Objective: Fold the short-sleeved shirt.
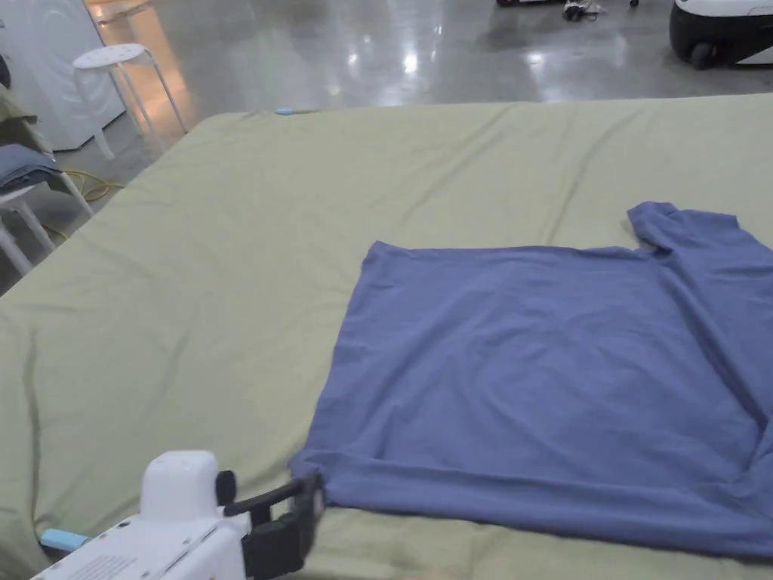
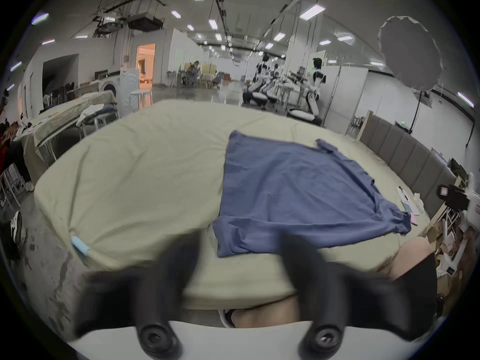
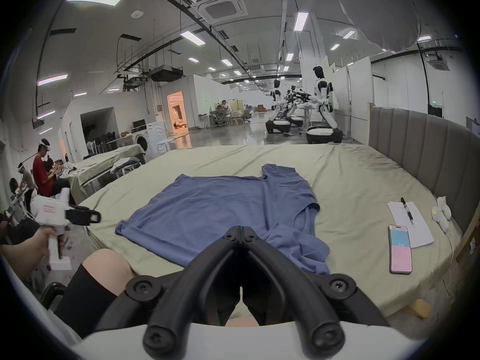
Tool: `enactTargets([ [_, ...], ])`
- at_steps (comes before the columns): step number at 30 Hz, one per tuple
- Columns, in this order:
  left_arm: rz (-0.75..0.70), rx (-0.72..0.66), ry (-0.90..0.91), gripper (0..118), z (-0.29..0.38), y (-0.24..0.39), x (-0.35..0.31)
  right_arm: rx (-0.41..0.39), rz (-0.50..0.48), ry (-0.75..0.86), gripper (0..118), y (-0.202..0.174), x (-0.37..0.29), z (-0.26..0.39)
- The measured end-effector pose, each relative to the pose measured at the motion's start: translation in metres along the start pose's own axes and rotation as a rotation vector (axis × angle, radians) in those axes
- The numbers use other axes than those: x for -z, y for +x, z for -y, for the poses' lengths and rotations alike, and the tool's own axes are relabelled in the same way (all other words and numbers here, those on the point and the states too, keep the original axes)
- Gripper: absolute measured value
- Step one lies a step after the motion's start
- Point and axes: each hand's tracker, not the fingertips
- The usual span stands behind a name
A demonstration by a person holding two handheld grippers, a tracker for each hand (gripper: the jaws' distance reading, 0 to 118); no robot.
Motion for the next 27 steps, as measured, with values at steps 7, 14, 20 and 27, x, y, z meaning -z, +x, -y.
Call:
enactTargets([
  [7,0.010,-0.070,-0.083,78,-0.008,-0.021,0.067,-0.015,0.015,-0.024,0,0.001,0.001,0.005],
  [14,-0.017,0.055,-0.133,36,0.005,-0.010,0.082,0.017,0.046,-0.084,0,0.008,0.007,0.019],
  [20,-0.011,0.112,-0.028,4,-0.003,0.006,0.049,-0.007,0.087,-0.110,0,0.009,0.007,0.024],
  [27,-0.009,0.108,-0.010,4,-0.002,0.012,0.040,0.010,0.165,-0.199,12,0.027,0.011,0.035],
])
